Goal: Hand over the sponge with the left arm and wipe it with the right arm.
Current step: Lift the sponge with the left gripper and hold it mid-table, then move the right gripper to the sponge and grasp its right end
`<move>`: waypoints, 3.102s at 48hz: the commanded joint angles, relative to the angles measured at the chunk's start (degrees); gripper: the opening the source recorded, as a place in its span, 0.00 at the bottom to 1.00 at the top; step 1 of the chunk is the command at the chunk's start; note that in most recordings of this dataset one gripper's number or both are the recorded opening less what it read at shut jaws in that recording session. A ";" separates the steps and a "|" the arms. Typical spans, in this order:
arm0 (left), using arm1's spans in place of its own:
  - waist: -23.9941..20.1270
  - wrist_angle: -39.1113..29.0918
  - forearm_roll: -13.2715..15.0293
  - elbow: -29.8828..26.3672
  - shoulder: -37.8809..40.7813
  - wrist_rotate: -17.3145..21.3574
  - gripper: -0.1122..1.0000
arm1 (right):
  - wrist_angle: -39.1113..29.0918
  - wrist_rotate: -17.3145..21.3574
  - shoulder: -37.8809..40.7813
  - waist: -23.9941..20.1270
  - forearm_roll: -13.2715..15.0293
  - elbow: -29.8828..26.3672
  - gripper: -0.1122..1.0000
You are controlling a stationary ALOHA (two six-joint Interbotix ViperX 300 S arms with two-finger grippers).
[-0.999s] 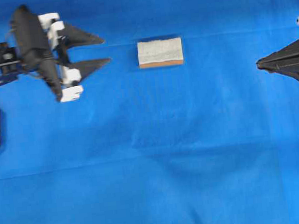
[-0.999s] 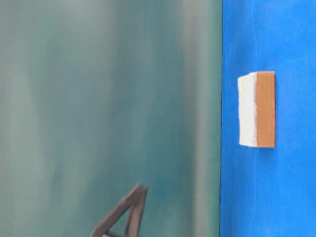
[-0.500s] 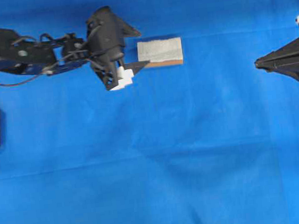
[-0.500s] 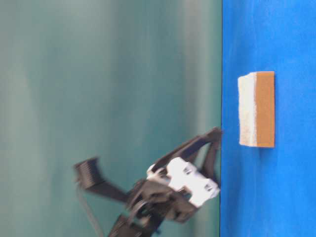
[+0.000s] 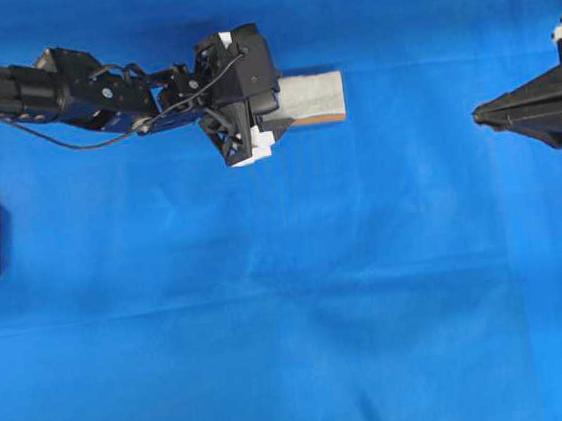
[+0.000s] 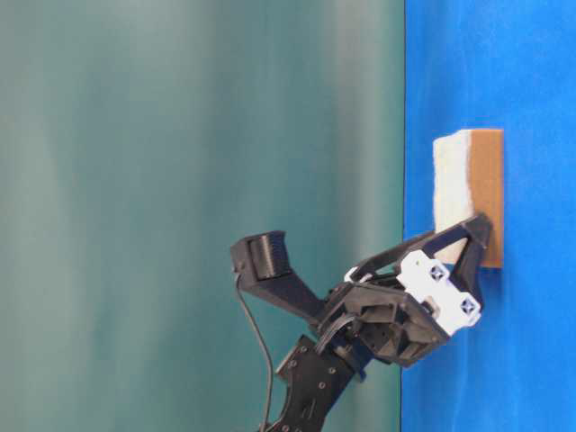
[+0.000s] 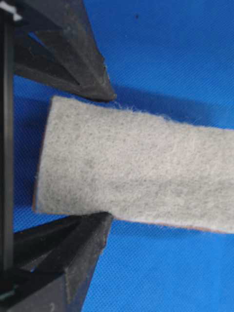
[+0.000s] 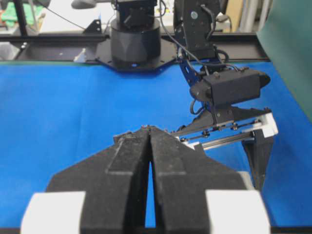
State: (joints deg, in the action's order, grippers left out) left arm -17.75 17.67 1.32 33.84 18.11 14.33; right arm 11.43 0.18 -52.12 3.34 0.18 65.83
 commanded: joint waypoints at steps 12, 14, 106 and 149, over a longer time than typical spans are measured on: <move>-0.97 -3.69 0.09 -1.58 -1.14 0.09 0.91 | 0.18 0.00 0.35 0.26 0.00 -0.88 0.10; -0.97 -4.31 0.18 -1.58 -1.32 0.09 0.85 | 0.18 0.00 0.35 0.18 -0.09 -0.88 0.10; 14.85 -22.76 0.26 0.97 -26.02 -14.59 0.43 | -2.46 -0.79 21.97 -0.79 0.35 -12.39 0.67; 14.85 -22.76 0.26 0.97 -26.02 -13.89 0.43 | -5.10 -0.44 45.88 -0.88 0.44 -26.72 0.76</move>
State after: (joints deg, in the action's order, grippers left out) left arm -2.99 -5.36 1.49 35.42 -6.59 0.35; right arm 6.42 -0.35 -6.33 2.46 0.53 40.78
